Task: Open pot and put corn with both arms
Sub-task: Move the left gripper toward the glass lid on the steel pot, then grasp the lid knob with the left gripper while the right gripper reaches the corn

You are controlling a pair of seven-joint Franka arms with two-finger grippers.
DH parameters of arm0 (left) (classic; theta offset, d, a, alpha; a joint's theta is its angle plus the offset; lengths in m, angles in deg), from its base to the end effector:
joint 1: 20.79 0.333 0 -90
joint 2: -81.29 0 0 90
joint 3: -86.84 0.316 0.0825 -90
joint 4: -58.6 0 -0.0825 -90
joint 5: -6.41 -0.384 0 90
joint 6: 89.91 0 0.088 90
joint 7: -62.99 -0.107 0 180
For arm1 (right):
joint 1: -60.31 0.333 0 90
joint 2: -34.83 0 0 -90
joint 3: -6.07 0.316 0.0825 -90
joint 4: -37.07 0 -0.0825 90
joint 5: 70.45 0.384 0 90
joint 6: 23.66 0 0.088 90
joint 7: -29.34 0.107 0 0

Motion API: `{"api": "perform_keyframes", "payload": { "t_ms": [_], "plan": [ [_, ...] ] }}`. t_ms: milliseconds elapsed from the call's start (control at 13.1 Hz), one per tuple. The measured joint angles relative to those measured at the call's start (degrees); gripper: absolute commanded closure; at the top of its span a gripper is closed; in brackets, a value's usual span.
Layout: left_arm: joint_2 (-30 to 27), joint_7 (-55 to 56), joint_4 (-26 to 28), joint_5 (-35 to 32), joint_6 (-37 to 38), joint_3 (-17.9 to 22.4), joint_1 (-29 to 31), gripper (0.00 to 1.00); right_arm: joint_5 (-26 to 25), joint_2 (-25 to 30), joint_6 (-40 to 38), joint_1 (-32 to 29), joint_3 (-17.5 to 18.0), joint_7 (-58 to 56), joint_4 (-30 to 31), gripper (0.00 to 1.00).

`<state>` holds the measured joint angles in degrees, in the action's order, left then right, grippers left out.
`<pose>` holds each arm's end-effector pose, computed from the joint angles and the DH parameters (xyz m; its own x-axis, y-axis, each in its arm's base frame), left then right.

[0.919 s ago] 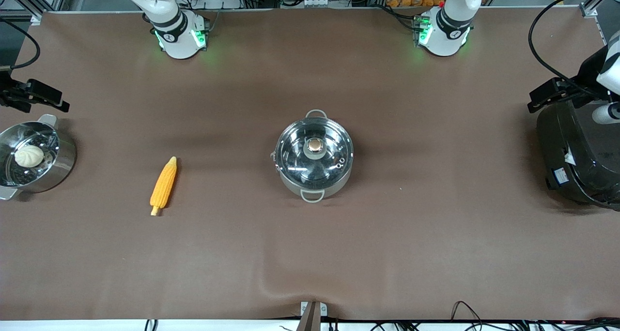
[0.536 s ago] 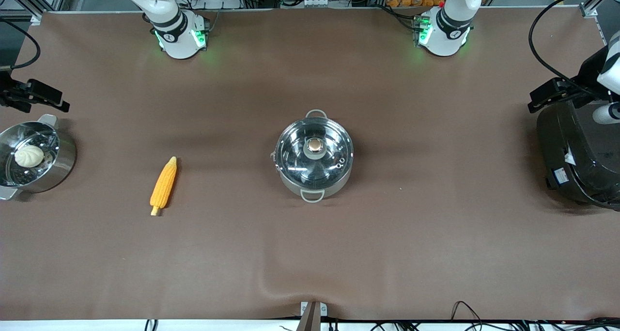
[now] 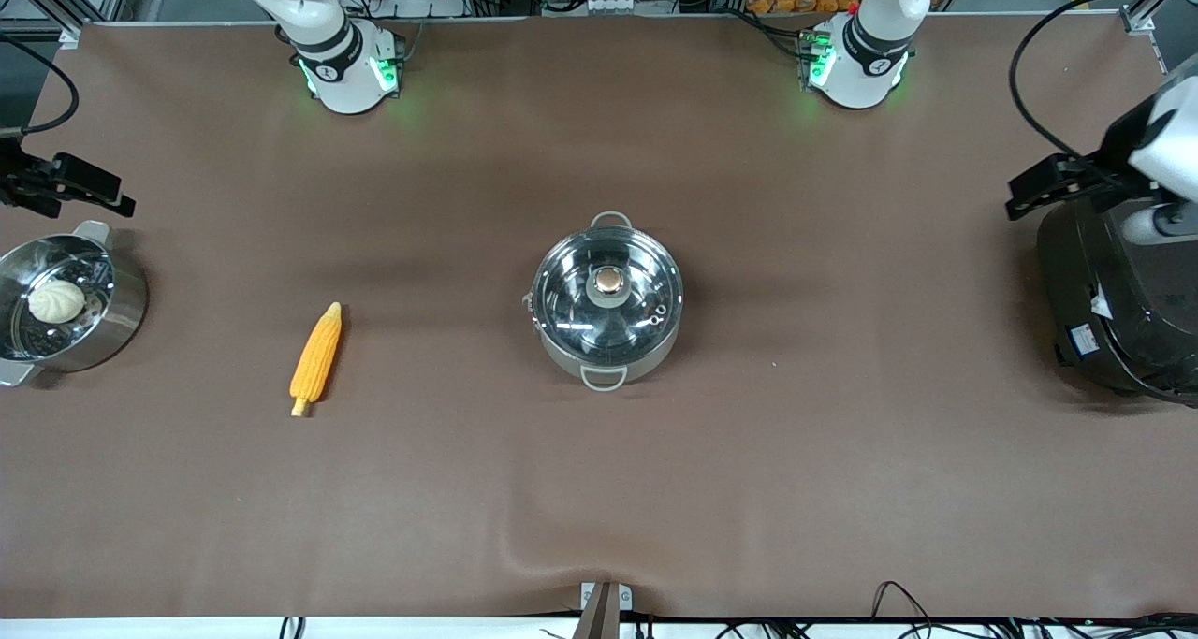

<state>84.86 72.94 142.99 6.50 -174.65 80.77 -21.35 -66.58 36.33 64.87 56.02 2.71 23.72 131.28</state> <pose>0.5610 -0.0633 0.6278 0.9967 0.0578 -0.0564 0.0578 -0.9983 -0.0016 0.5378 -0.0652 0.6024 0.9973 -0.0335 -0.0658 -0.0385 -0.9964 -0.0758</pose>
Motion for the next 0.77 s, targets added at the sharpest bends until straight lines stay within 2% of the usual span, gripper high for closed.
{"api": "perform_keyframes", "payload": {
  "t_ms": [383,766],
  "plan": [
    [4.52,6.16,0.17,3.54,-3.45,-6.15,-2.87,0.00,0.00,-0.03,0.00,0.00,0.03,0.00,0.00,0.00],
    [12.14,21.03,0.24,4.03,-13.25,-7.56,-13.66,0.00,0.02,-0.12,-0.01,0.00,0.05,0.00,-0.02,0.00]
  ]
}}
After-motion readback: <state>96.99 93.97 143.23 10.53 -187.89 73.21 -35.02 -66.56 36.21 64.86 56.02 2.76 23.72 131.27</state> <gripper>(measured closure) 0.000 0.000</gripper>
